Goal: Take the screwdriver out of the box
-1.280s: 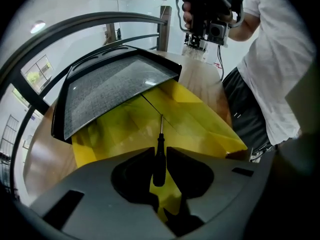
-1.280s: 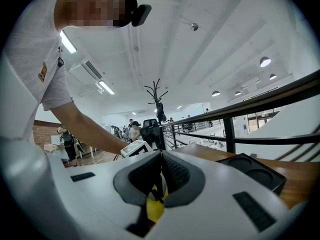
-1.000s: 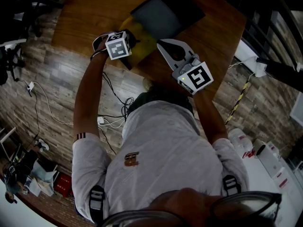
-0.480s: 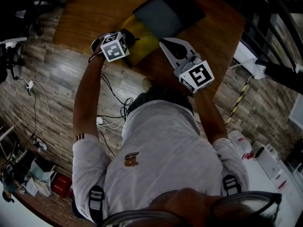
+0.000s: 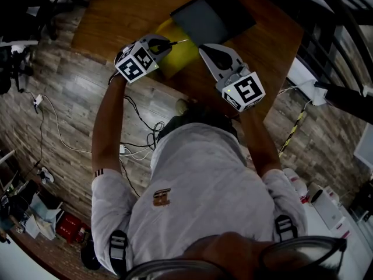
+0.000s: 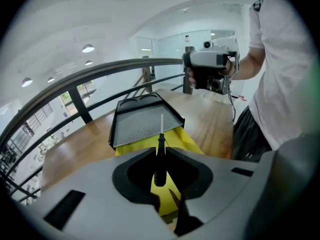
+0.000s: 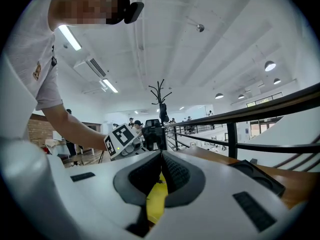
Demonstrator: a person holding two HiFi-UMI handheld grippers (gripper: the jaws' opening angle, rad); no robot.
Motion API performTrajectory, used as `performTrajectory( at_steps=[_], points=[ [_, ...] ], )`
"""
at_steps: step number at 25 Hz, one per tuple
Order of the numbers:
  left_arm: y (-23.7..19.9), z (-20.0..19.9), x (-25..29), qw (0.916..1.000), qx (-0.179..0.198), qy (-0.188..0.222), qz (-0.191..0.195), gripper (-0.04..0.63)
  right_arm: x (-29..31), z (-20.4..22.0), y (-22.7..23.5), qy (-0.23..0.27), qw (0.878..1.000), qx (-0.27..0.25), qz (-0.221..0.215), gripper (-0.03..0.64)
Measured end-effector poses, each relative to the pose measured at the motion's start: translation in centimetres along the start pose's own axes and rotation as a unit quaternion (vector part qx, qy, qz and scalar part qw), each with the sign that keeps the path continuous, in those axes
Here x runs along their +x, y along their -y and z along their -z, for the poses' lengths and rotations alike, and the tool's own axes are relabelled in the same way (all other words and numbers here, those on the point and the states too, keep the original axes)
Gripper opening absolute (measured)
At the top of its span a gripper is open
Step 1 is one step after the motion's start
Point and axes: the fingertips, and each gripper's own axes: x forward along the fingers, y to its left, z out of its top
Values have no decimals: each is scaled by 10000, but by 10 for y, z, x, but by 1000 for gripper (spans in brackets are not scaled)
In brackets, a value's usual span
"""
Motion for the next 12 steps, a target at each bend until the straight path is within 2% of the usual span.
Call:
performTrajectory(
  at_steps=[6, 9, 12],
  points=[
    [4, -31, -30, 9951, -301, 770, -547, 74, -4, -15, -12, 100, 9998, -149, -130, 32],
    [5, -43, -45, 9889, -496, 1149, -807, 74, -7, -22, -18, 160, 9995, -206, -180, 32],
    [9, -52, -62, 9793, -776, 1572, -1015, 74, -10, -29, -27, 215, 9992, -255, -234, 32]
  ],
)
